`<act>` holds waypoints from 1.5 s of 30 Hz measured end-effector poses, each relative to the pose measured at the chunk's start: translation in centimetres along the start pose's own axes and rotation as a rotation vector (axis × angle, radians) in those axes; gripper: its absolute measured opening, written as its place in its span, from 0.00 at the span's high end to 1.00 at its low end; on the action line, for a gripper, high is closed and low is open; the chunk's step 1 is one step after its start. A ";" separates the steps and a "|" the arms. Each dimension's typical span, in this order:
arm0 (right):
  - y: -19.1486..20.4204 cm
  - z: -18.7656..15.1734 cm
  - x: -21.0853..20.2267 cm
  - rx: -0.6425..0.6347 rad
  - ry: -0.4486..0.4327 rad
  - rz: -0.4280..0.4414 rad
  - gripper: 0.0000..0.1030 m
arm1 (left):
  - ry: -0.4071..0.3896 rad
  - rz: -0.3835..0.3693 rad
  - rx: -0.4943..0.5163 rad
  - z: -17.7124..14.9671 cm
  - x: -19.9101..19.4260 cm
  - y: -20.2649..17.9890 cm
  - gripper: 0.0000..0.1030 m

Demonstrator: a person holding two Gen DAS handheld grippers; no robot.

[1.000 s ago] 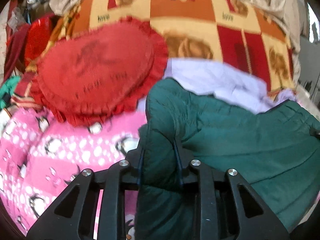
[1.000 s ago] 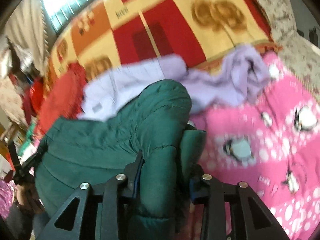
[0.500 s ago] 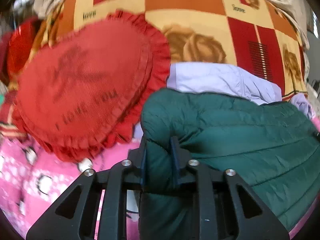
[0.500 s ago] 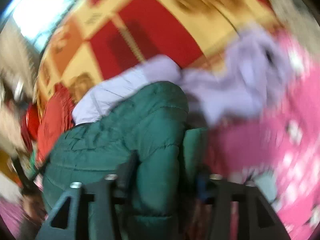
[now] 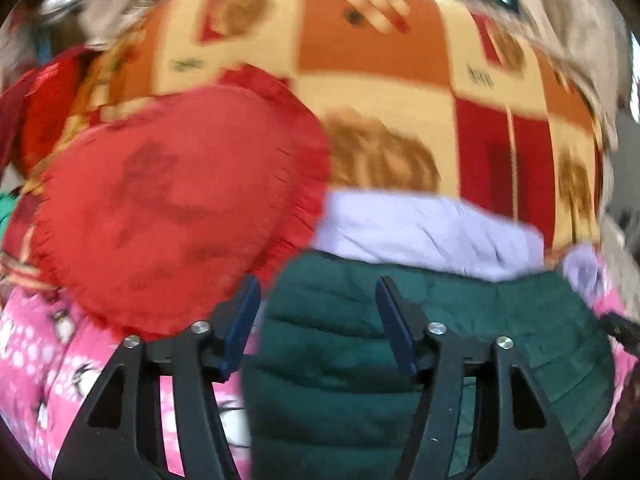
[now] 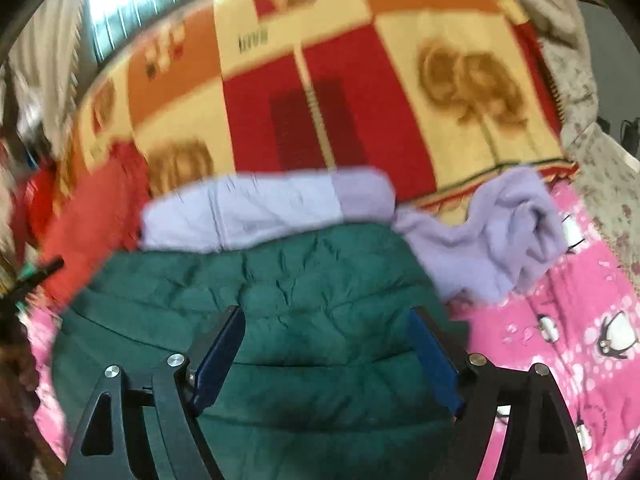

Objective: Fold large clothes

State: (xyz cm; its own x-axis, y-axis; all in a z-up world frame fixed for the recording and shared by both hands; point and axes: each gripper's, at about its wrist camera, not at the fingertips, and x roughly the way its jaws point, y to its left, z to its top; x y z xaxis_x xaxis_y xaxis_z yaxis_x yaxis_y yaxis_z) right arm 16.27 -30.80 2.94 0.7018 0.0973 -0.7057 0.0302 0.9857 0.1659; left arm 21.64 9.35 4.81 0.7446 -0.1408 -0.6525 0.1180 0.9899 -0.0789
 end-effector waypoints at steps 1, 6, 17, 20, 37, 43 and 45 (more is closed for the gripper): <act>-0.1 -0.2 1.6 0.004 0.055 0.011 0.20 | 0.057 0.014 0.024 -0.5 1.7 -0.8 0.41; -1.0 -1.4 5.0 0.011 0.138 0.023 0.10 | 0.201 0.066 0.004 -3.4 6.8 -0.8 0.39; 0.2 -1.7 5.7 -0.033 0.157 -0.005 0.00 | 0.210 0.041 -0.120 -3.6 7.6 1.1 0.23; 1.0 -1.7 4.0 -0.043 0.124 -0.037 0.01 | 0.259 0.055 -0.094 -3.4 7.7 0.8 0.22; 2.8 -16.9 -13.9 0.004 -0.073 -0.009 0.01 | 0.153 -0.102 -0.033 -15.5 -12.7 -8.1 0.22; 3.3 -21.4 -16.9 0.023 -0.126 -0.064 0.01 | 0.096 -0.077 0.065 -19.5 -15.5 -11.2 0.22; 4.0 -22.0 -17.7 0.002 -0.164 -0.081 0.01 | 0.083 -0.062 0.097 -20.6 -16.2 -12.0 0.22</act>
State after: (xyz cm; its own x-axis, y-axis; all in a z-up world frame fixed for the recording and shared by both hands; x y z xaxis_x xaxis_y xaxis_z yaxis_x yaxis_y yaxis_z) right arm -11.70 -25.58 0.97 0.8039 -0.0068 -0.5948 0.0930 0.9891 0.1145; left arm -5.37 0.16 0.77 0.6778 -0.1955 -0.7087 0.2279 0.9724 -0.0503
